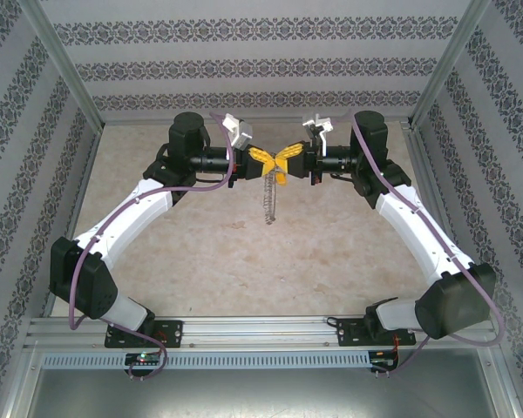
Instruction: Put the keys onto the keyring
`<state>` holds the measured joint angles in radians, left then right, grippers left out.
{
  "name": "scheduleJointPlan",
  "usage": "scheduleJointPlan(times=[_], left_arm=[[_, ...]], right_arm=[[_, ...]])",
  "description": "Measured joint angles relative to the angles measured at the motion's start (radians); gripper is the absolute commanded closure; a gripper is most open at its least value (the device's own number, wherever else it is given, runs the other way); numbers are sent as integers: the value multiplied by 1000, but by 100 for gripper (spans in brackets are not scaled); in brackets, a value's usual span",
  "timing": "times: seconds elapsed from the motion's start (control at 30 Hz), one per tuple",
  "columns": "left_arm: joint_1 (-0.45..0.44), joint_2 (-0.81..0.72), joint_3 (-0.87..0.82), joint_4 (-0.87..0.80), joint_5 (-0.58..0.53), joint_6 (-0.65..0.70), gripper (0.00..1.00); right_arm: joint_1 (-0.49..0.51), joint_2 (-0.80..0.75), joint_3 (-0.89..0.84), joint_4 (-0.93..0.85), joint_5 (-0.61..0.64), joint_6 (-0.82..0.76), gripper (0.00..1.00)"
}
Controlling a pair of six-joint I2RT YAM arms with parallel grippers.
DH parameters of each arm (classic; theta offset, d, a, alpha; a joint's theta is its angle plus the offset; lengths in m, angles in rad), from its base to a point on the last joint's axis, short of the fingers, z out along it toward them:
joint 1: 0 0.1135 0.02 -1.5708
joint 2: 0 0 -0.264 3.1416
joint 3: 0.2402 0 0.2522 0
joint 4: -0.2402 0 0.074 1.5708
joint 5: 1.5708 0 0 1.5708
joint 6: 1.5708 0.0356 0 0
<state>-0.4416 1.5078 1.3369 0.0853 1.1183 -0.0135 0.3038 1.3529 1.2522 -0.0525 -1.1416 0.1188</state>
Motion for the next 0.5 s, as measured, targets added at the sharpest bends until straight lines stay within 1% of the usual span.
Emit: scheduleJointPlan(times=[0.1,0.17,0.37,0.47,0.5], left_arm=[[-5,0,0,7,0,-3,100],[-4,0,0,7,-2,-3,100],[-4,0,0,7,-5,-3,100],[-4,0,0,6,-8,-3,100],[-4,0,0,6,-10,-3,100]], right_arm=[[0,6,1,0,-1,-6,70],[0,8,1,0,-1,-10,75],[0,8,1,0,-4,-9,74],[-1,8,1,0,-7,-11,86],[-1,8,1,1,-8,-11,94]])
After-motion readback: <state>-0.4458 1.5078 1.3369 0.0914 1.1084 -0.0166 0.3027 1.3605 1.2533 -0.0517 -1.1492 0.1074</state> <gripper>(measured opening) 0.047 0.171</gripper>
